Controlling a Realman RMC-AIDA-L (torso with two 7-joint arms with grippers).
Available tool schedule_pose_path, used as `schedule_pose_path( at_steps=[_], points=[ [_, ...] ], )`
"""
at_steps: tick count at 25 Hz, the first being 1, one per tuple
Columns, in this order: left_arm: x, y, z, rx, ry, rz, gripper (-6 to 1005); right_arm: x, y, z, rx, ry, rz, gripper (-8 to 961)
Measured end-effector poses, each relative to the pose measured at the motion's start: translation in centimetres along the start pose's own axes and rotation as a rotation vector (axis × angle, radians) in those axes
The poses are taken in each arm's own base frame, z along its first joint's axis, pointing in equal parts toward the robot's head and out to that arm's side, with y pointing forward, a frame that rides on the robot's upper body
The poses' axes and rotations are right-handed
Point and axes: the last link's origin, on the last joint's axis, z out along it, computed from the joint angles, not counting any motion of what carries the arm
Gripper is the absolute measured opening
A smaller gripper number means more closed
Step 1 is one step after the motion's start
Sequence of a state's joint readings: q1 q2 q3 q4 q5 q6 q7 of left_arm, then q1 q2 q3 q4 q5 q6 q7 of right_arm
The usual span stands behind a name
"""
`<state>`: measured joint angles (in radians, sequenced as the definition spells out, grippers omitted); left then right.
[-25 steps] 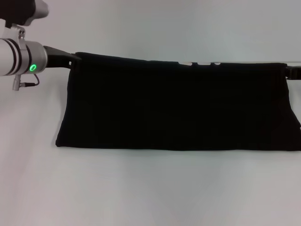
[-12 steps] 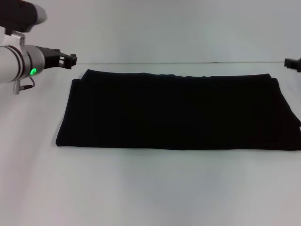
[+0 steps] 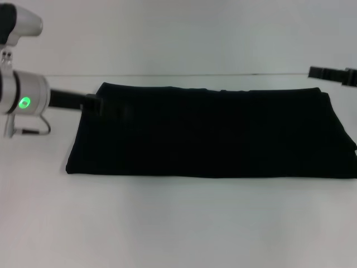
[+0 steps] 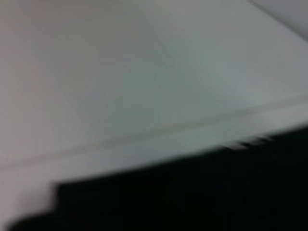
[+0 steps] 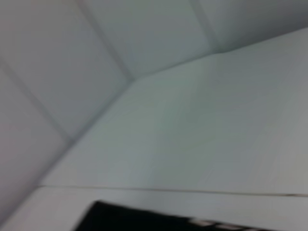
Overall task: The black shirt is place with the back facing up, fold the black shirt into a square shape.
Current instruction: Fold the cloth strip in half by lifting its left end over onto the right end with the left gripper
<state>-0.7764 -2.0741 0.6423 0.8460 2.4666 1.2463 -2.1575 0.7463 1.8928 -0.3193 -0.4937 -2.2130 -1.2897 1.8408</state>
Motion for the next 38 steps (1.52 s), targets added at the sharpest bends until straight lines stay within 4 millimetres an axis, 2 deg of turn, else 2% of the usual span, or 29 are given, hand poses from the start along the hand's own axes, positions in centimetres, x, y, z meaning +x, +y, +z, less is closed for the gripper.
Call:
schedule_pose_path(
  at_steps=[2,5,8,13,16,21,28,33,38],
  points=[
    [-0.9,0.8,-1.1,-0.103,-0.042,-0.035,781,0.5,1.0,0.0,-0.07,0.007,-0.014,630],
    [-1.5,1.0,-1.7,-0.156,-0.073,-0.085,840,1.4,2.2,0.4,-0.138,0.035,-0.065,651],
    [-3.4,1.5,-2.2,-0.231,-0.157,-0.23,900,2.3,3.1,1.0,-0.177,0.084,-0.117,668],
    [-5.3,1.1,-2.4,-0.189,-0.262,-0.371,903,3.2,4.6,1.7,-0.256,0.195,-0.219,697],
    [-6.2,0.8,-2.2,-0.149,-0.315,-0.472,905,3.4,5.9,2.1,-0.332,0.24,-0.283,879],
    [-6.5,0.4,-1.9,-0.112,-0.322,-0.596,903,2.8,8.3,3.1,-0.43,0.264,-0.351,897],
    [-6.8,-0.5,-2.1,-0.11,-0.274,-0.813,900,2.4,9.3,3.8,-0.448,0.251,-0.378,917],
    [-7.8,-1.4,-2.3,-0.135,-0.204,-0.996,900,2.1,9.6,4.2,-0.445,0.24,-0.395,912],
    [-9.0,-2.2,-2.4,-0.109,-0.17,-1.102,900,1.7,9.6,4.5,-0.434,0.224,-0.408,914]
  ],
)
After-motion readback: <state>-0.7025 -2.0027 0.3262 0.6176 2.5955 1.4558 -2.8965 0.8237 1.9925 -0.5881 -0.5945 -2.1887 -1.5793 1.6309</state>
